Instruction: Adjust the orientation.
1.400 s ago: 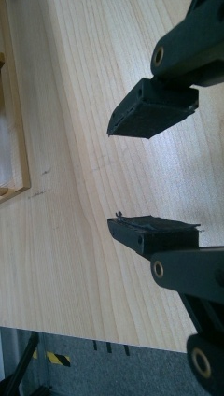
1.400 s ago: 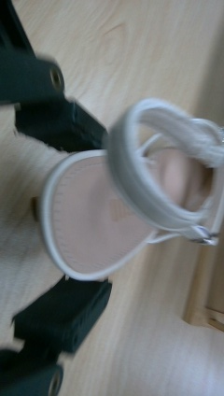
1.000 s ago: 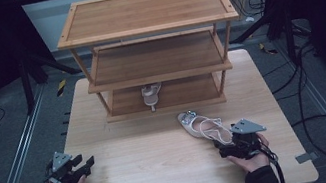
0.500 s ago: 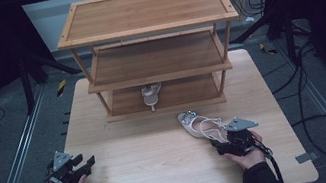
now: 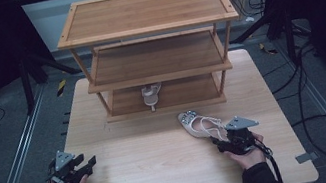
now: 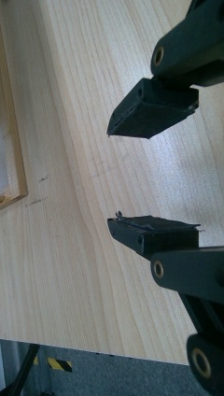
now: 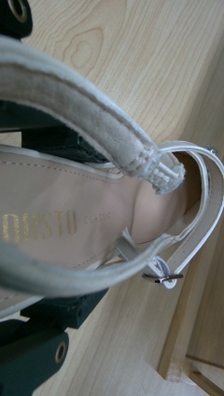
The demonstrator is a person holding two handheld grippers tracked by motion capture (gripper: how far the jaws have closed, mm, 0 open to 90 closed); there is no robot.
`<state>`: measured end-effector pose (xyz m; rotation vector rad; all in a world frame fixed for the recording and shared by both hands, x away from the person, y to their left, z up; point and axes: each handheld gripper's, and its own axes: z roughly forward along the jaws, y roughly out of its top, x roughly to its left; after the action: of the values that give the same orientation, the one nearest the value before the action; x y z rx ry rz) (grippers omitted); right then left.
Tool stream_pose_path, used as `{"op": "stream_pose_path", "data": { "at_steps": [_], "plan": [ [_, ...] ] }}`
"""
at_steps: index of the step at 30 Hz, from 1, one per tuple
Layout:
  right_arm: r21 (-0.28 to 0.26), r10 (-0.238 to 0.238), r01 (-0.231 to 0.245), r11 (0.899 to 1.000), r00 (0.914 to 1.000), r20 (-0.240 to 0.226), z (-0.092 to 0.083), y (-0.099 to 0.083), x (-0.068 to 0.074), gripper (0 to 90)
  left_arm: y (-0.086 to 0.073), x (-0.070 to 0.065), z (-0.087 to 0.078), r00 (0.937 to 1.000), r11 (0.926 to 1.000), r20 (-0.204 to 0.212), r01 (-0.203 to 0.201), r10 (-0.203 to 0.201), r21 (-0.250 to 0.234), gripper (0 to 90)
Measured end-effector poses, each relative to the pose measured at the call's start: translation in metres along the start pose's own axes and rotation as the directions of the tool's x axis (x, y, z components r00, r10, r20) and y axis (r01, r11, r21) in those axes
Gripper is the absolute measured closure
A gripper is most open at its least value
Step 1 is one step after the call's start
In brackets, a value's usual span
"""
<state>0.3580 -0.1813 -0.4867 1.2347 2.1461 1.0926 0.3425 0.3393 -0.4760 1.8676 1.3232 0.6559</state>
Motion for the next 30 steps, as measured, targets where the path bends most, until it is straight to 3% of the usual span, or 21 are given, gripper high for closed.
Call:
{"op": "stream_pose_path", "data": {
  "at_steps": [3,7,14,18,20,22,28,30],
  "plan": [
    [0.010,-0.016,0.016,1.000,0.9998,0.014,-0.001,0.004,0.005,41.3,0.000,0.000,0.001,1.0000,1.0000,0.003,0.005,-0.005,0.002,47.4],
    [0.010,-0.001,0.001,1.000,1.0000,-0.010,-0.003,0.006,0.008,41.4,0.000,0.000,0.000,1.0000,1.0000,0.001,0.004,-0.004,0.000,47.4],
    [-0.072,0.028,-0.027,0.997,0.9995,0.017,0.000,0.028,0.016,41.3,0.000,-0.002,0.001,1.0000,1.0000,-0.001,0.001,-0.001,0.005,47.4],
    [-0.111,0.067,-0.059,0.992,0.9954,0.069,0.018,0.055,0.021,41.3,0.000,-0.002,0.001,1.0000,1.0000,0.000,-0.002,0.002,0.002,47.4],
    [-0.116,0.073,-0.064,0.991,0.9944,0.077,0.021,0.058,0.021,41.3,0.000,-0.002,0.001,1.0000,1.0000,0.001,-0.002,0.002,0.002,47.4],
    [-0.131,0.107,-0.093,0.987,0.9882,0.109,0.035,0.069,0.021,41.2,0.000,-0.002,0.001,1.0000,1.0000,0.000,-0.001,0.001,0.000,47.4],
    [-0.131,0.138,-0.118,0.984,0.9776,0.159,0.058,0.076,0.021,41.2,0.000,-0.002,0.001,1.0000,1.0000,0.000,-0.003,0.003,0.003,47.4],
    [-0.141,0.172,-0.149,0.979,0.9716,0.163,0.072,0.079,0.020,41.2,0.000,-0.002,0.001,1.0000,1.0000,0.000,0.001,-0.001,0.003,47.4]
  ]
}}
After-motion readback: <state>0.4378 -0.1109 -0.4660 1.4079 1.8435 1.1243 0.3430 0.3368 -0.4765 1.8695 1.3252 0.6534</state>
